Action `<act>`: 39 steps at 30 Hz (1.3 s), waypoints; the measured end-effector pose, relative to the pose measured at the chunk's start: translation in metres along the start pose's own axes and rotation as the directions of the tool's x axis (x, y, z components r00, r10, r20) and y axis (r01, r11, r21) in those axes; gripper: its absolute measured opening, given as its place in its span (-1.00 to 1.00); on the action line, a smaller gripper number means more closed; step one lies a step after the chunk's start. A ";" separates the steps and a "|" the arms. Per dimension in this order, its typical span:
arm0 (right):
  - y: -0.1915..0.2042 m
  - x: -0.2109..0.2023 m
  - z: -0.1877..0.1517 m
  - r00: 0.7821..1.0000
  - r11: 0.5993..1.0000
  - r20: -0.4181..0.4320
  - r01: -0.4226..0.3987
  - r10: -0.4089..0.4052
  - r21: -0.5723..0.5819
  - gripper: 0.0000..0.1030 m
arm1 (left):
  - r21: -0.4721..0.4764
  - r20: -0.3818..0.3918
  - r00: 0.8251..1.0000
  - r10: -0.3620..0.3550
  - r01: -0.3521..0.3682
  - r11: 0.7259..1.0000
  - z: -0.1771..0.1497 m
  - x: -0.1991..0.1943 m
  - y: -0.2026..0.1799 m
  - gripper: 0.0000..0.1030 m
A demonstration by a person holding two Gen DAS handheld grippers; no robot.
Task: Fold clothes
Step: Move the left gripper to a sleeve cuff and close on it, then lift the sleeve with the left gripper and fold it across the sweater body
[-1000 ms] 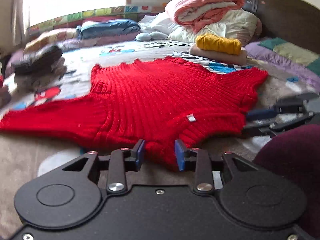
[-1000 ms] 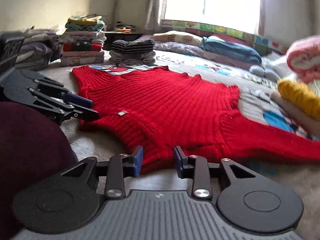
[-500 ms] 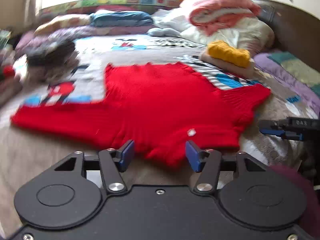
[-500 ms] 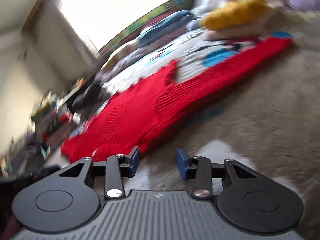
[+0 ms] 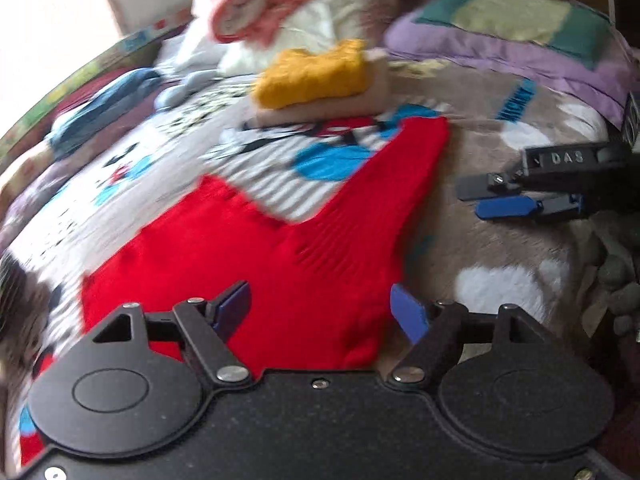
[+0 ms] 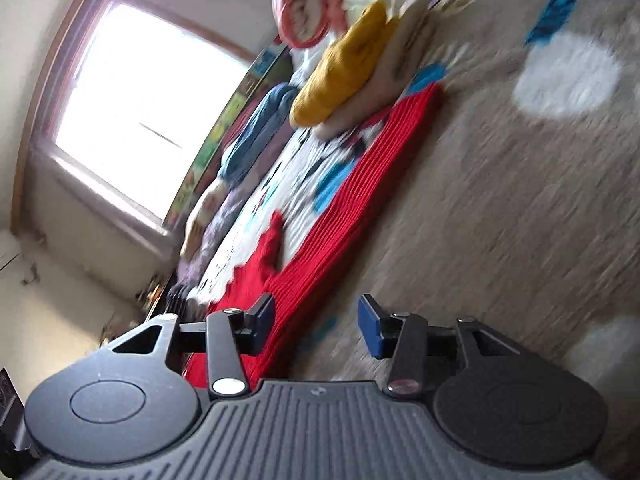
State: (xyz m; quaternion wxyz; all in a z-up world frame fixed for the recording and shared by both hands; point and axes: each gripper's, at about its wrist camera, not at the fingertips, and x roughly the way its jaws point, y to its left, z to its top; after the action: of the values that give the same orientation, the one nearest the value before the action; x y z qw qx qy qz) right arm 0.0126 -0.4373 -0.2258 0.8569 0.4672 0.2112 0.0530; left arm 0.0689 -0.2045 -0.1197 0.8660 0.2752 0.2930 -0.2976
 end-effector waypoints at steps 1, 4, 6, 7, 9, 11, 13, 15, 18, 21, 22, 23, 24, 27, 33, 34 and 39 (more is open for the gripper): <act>-0.001 -0.001 0.003 1.000 1.000 0.008 0.018 -0.018 -0.004 0.08 | 0.034 -0.001 1.000 0.004 -0.004 0.999 0.006 0.007 -0.009 0.49; -0.004 -0.005 0.014 0.997 0.997 0.033 0.072 -0.071 -0.016 0.16 | 0.141 -0.006 1.000 0.031 -0.030 0.990 0.020 0.028 -0.035 0.49; -0.004 -0.006 0.020 0.993 0.993 0.040 0.111 -0.109 -0.035 0.19 | 0.189 -0.011 0.999 0.038 -0.035 0.981 0.026 0.040 -0.050 0.49; -0.003 -0.006 0.023 0.991 0.990 0.040 0.133 -0.131 -0.049 0.23 | 0.212 -0.013 0.999 0.042 -0.038 0.976 0.029 0.047 -0.058 0.49; -0.002 -0.006 0.031 0.985 0.982 0.041 0.170 -0.167 -0.079 0.32 | 0.250 -0.010 0.999 0.053 -0.049 0.967 0.034 0.057 -0.070 0.49; -0.004 -0.009 0.037 0.981 0.976 0.046 0.195 -0.191 -0.096 0.34 | 0.284 -0.005 0.998 0.065 -0.061 0.957 0.038 0.067 -0.080 0.49; -0.008 -0.012 0.042 0.978 0.975 0.054 0.204 -0.200 -0.085 0.38 | 0.327 0.013 0.995 0.094 -0.094 0.941 0.042 0.075 -0.091 0.49; -0.013 -0.016 0.049 0.975 0.974 0.062 0.216 -0.211 -0.074 0.39 | 0.363 0.036 0.991 0.126 -0.130 0.922 0.045 0.083 -0.099 0.48; -0.018 -0.022 0.058 0.969 0.969 0.084 0.238 -0.233 -0.060 0.43 | 0.390 0.070 0.985 0.155 -0.170 0.905 0.049 0.091 -0.108 0.39; -0.024 -0.026 0.065 0.963 0.966 0.100 0.254 -0.249 -0.041 0.45 | 0.402 0.080 0.980 0.180 -0.197 0.894 0.053 0.101 -0.111 0.13; -0.026 -0.027 0.067 0.962 0.966 0.103 0.257 -0.252 -0.033 0.45 | 0.400 0.077 0.980 0.182 -0.198 0.895 0.055 0.104 -0.111 0.12; -0.028 -0.028 0.068 0.961 0.965 0.106 0.259 -0.255 -0.027 0.45 | 0.398 0.075 0.980 0.185 -0.199 0.896 0.057 0.108 -0.111 0.12; -0.030 -0.029 0.069 0.960 0.965 0.108 0.262 -0.258 -0.022 0.45 | 0.398 0.075 0.979 0.187 -0.201 0.895 0.058 0.111 -0.111 0.10; -0.033 -0.029 0.071 0.956 0.961 0.115 0.275 -0.272 -0.014 0.45 | 0.403 0.074 0.979 0.192 -0.205 0.892 0.063 0.120 -0.112 0.02; -0.036 -0.030 0.073 0.948 0.956 0.130 0.293 -0.290 -0.005 0.45 | 0.416 0.080 0.976 0.203 -0.217 0.883 0.074 0.138 -0.114 -0.11; -0.036 -0.030 0.074 0.948 0.956 0.132 0.293 -0.290 -0.002 0.46 | 0.420 0.080 0.975 0.206 -0.220 0.880 0.075 0.140 -0.115 -0.15; -0.041 -0.032 0.076 0.946 0.956 0.139 0.292 -0.292 0.020 0.45 | 0.444 0.085 0.973 0.215 -0.230 0.866 0.085 0.149 -0.122 -0.35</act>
State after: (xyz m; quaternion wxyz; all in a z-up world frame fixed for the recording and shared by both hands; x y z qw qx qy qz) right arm 0.0109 -0.5279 -0.2133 0.8682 0.4331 0.2170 -0.1072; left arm 0.1122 -0.3942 -0.1992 0.8116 0.4955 0.1682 -0.2600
